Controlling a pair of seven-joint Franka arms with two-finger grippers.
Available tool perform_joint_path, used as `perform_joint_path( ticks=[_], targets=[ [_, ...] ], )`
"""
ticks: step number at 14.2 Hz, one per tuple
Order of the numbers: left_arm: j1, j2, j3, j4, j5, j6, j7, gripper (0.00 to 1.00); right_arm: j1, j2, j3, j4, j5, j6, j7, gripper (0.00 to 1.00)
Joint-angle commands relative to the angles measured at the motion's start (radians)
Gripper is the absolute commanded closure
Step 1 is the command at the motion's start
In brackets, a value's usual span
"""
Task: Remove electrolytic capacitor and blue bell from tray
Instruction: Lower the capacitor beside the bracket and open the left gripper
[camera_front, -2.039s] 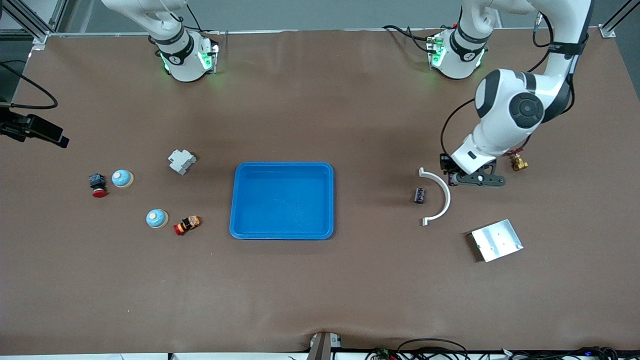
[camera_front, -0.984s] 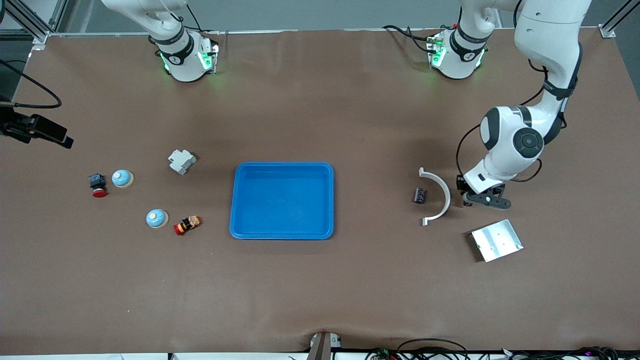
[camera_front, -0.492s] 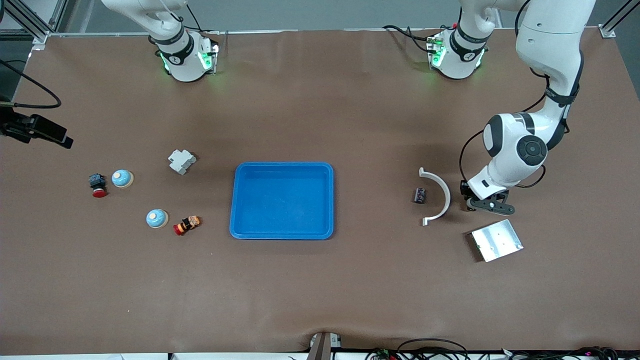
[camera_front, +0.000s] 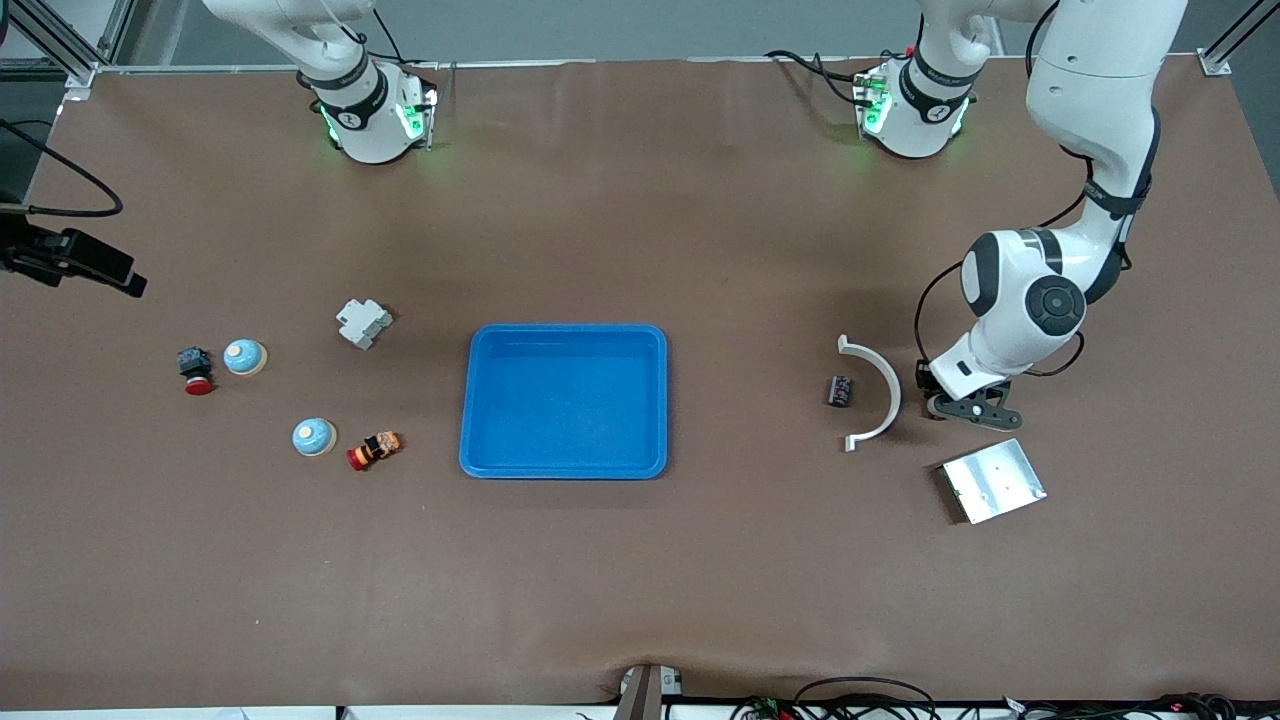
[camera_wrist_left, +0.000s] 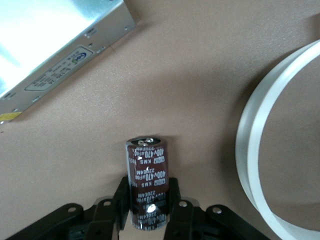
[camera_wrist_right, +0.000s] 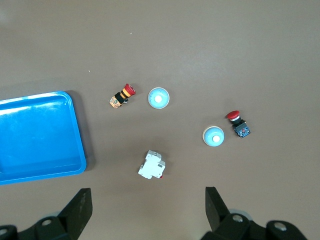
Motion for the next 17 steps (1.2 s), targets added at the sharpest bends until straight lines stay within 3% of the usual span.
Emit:
perform_joint_path(
  ticks=[1,5,9,17],
  targets=[
    [0.0,0.005,-0.013,0.009,-0.019,-0.002,0.001,0.0,-0.002,0.005,-0.001,0.017,0.013,-0.012,0.009,0.0],
    [0.009,-0.053,-0.015,0.026,-0.019,-0.054,-0.036,0.0,-0.002,0.005,-0.001,0.017,0.013,-0.014,0.006,0.0],
    [0.011,-0.095,-0.012,0.095,-0.019,-0.221,-0.048,0.0,-0.005,0.005,-0.002,0.017,0.012,-0.015,-0.005,0.0],
    [0.0,-0.134,-0.047,0.104,-0.019,-0.232,-0.223,0.0,-0.011,0.005,-0.007,0.019,0.011,-0.003,-0.007,0.0]
  ],
)
